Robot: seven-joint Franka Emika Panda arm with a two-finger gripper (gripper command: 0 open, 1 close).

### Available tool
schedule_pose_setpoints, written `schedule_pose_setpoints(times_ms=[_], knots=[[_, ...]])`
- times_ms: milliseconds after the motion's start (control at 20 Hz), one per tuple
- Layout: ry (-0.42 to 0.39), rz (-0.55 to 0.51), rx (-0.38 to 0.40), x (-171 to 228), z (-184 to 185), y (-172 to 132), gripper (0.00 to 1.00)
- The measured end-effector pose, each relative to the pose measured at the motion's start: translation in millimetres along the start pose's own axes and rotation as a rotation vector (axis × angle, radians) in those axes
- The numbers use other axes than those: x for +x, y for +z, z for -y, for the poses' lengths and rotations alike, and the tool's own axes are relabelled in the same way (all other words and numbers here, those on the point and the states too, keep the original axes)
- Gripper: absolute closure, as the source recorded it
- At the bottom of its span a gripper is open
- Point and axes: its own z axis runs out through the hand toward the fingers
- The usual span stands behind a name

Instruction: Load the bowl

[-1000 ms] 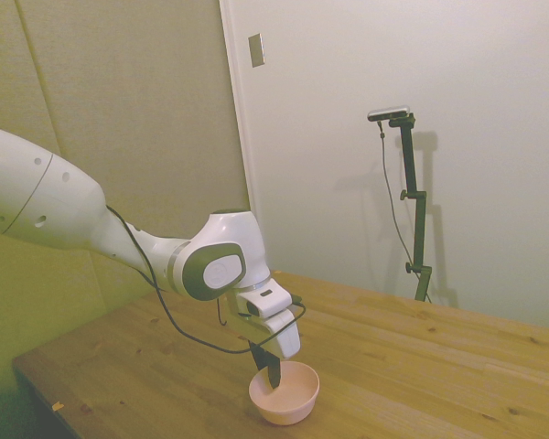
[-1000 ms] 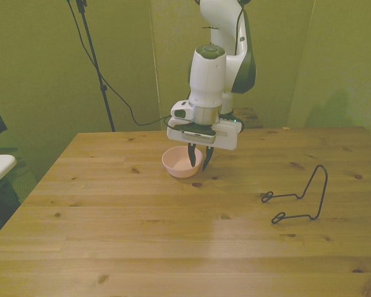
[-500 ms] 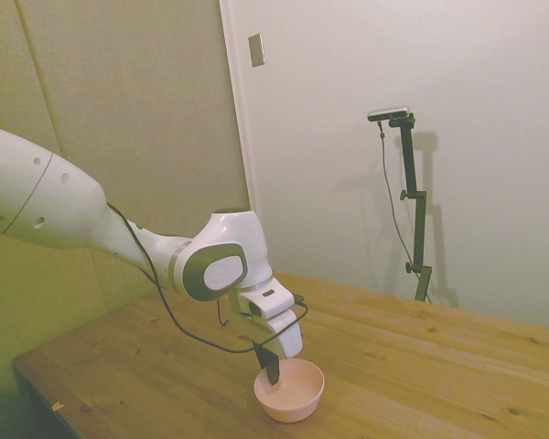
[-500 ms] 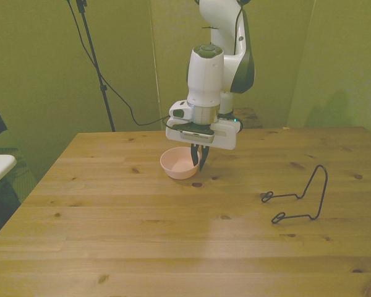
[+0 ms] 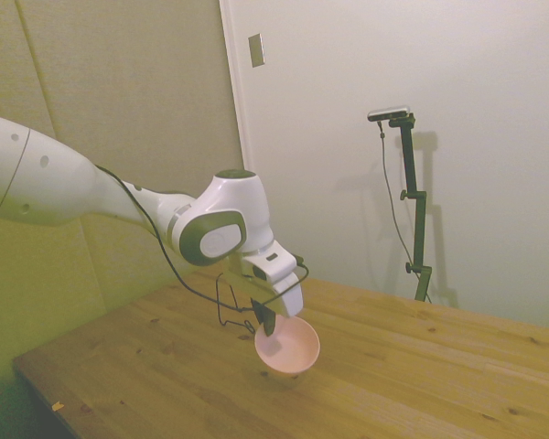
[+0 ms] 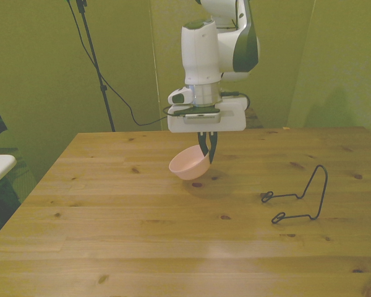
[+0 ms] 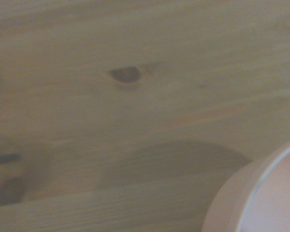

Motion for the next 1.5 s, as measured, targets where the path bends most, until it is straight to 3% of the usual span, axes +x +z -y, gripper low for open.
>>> schedule_pose_setpoints(times_ms=[300,650,1150,1500], knots=[[-0.081,0.028,0.064,-36,60,-30,1.0],[-0.118,0.067,0.132,-31,73,-51,1.0],[-0.187,0.334,0.299,-12,102,-6,1.0],[-0.237,0.472,0.424,-6,107,-7,1.0]])
